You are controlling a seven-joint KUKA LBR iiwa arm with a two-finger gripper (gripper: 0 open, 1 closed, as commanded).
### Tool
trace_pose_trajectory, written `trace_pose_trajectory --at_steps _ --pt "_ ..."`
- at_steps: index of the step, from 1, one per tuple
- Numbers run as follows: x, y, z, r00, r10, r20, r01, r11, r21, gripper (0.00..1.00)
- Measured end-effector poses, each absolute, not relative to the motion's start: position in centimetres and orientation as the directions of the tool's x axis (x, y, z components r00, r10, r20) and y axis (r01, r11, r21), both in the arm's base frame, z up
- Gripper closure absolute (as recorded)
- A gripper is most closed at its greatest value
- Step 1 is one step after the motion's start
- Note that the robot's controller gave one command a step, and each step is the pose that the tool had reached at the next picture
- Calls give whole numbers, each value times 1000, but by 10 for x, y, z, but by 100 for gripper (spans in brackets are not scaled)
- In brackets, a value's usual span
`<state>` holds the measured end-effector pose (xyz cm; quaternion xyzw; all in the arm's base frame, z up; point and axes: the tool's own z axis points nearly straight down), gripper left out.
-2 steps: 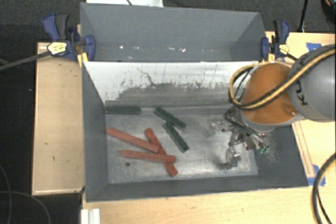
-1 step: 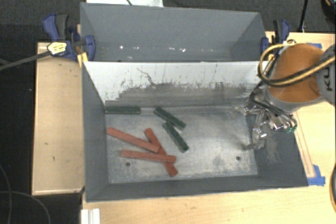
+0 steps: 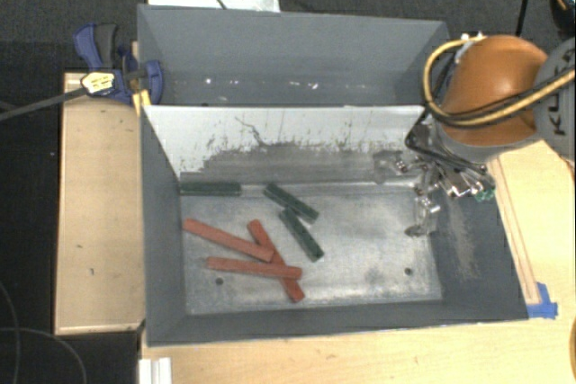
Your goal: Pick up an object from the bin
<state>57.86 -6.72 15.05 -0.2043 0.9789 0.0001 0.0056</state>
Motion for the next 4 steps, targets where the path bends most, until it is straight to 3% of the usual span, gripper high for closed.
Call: trace_pose_trajectory --at_steps 1,2,3,4 --pt "487 -5 162 -888 -460 2 -460 888 5 0" --pt "501 98 114 -798 -603 0 -603 798 4 0" --pt "547 150 85 -799 -601 -7 -601 799 2 0" --pt "559 124 70 -824 -567 -5 -567 824 -1 0"
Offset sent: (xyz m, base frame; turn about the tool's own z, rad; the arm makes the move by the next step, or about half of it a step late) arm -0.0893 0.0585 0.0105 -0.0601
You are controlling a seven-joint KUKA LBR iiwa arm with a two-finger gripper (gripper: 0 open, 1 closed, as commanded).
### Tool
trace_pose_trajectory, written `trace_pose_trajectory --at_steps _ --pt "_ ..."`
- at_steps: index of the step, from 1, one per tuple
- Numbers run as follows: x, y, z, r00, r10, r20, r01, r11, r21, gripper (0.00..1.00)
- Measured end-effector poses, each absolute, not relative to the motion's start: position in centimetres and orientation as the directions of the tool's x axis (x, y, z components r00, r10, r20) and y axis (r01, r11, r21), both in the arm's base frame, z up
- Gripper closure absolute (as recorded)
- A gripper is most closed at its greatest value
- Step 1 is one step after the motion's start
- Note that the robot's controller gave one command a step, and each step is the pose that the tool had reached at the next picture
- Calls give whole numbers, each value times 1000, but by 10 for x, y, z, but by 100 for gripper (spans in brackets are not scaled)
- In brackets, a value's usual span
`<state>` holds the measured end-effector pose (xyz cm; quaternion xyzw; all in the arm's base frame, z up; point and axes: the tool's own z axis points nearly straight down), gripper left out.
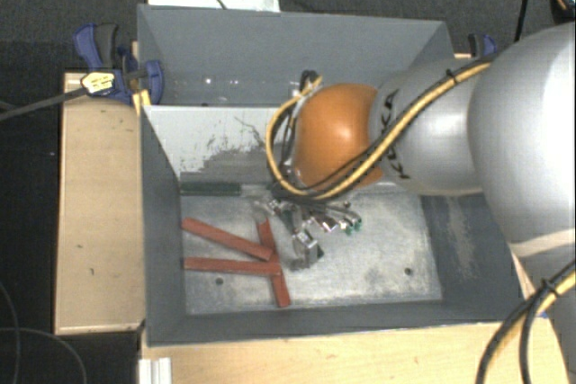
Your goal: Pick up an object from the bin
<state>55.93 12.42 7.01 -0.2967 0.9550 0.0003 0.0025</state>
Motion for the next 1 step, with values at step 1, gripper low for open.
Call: trace_pose_trajectory --at_steps 1 --pt "538 174 70 -816 -578 0 -578 816 3 0"
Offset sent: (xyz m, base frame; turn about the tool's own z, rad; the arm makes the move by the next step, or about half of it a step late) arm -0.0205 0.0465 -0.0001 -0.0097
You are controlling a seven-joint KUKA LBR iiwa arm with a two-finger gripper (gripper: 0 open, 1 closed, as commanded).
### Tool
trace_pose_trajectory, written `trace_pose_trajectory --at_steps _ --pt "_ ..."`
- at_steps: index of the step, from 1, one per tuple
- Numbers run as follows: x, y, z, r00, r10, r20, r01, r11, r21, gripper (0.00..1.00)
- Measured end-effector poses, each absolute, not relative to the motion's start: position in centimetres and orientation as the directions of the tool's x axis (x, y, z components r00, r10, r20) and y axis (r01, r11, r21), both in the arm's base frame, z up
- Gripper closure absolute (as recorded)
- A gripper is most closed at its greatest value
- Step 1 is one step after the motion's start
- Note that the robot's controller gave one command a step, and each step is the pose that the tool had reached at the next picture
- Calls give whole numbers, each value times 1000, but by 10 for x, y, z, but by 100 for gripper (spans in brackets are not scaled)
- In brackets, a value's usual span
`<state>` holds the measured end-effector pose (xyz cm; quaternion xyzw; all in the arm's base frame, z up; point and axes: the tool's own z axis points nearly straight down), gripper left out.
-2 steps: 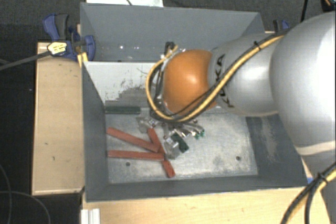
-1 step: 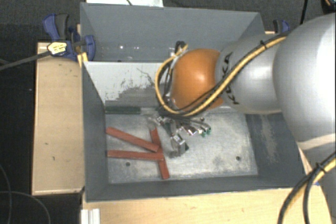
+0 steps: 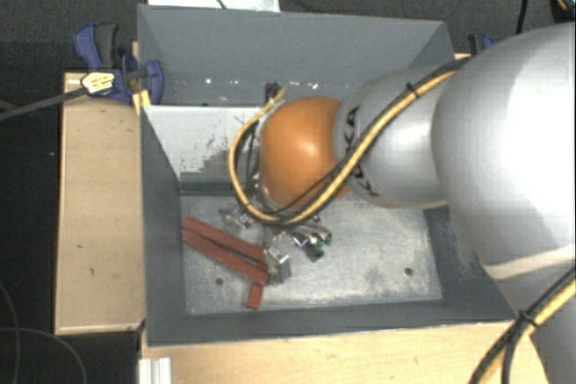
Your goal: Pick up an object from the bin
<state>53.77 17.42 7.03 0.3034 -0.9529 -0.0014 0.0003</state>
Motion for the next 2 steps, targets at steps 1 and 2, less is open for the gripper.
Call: trace_pose_trajectory --at_steps 1,2 --pt "539 171 70 -818 -575 1 -575 818 1 100" --pt "544 181 205 -687 -727 -10 -727 687 -4 100"
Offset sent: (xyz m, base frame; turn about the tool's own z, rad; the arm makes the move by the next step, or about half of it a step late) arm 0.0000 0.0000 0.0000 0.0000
